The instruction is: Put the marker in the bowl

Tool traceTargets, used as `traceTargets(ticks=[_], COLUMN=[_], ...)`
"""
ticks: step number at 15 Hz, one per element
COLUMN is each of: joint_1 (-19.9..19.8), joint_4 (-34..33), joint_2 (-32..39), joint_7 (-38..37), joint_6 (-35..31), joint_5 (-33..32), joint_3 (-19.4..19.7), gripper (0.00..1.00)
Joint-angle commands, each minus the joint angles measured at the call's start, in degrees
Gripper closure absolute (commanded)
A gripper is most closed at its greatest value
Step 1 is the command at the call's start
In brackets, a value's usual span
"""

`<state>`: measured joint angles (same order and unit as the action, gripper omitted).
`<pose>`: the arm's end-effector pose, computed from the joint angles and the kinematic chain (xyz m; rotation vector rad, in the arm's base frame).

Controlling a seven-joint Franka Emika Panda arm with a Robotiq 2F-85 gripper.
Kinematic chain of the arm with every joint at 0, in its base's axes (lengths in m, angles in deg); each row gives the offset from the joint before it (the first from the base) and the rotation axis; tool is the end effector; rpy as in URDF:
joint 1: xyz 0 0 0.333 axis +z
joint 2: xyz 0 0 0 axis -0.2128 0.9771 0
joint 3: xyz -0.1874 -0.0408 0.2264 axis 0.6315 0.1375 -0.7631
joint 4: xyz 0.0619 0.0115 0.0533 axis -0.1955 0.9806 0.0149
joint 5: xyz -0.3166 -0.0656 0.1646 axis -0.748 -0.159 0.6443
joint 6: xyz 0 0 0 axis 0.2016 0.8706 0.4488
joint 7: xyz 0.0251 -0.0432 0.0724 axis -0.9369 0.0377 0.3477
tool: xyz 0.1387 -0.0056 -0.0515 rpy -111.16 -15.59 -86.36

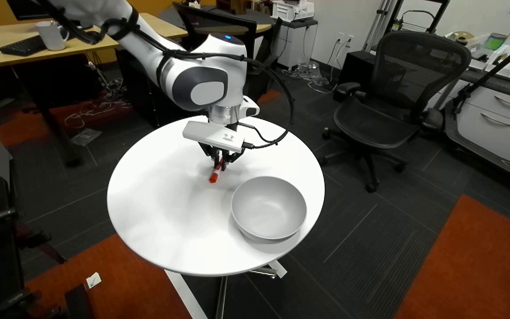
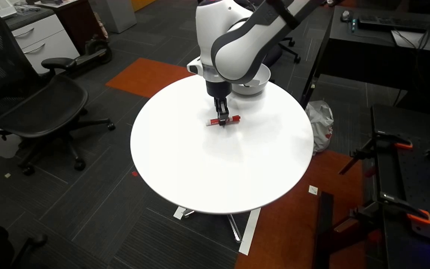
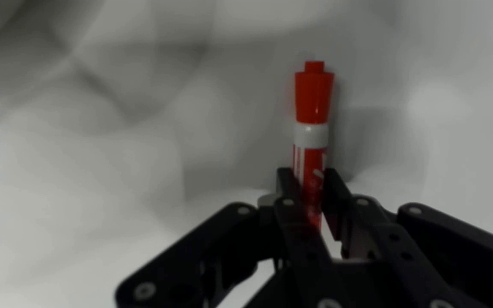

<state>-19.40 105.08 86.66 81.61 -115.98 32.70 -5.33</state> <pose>0.6352 -0.0377 0.1001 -2.9632 -0.9121 0.0491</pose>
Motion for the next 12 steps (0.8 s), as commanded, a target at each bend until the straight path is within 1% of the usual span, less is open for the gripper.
traceTargets(ticks=[1, 8, 12], joint_1=[0.6, 1.5, 0.2], joint_4=[1.6, 8.3, 12.0], joint_2=[-3.3, -13.5, -19.6], joint_7=[-3.3, -10.8, -15.5], joint_6=[0.9, -0.2, -2.1], joint_5=[-1.0, -1.7, -0.1], joint_3=[-0.1, 1.2, 2.7], gripper=[0.95, 0.95, 0.95])
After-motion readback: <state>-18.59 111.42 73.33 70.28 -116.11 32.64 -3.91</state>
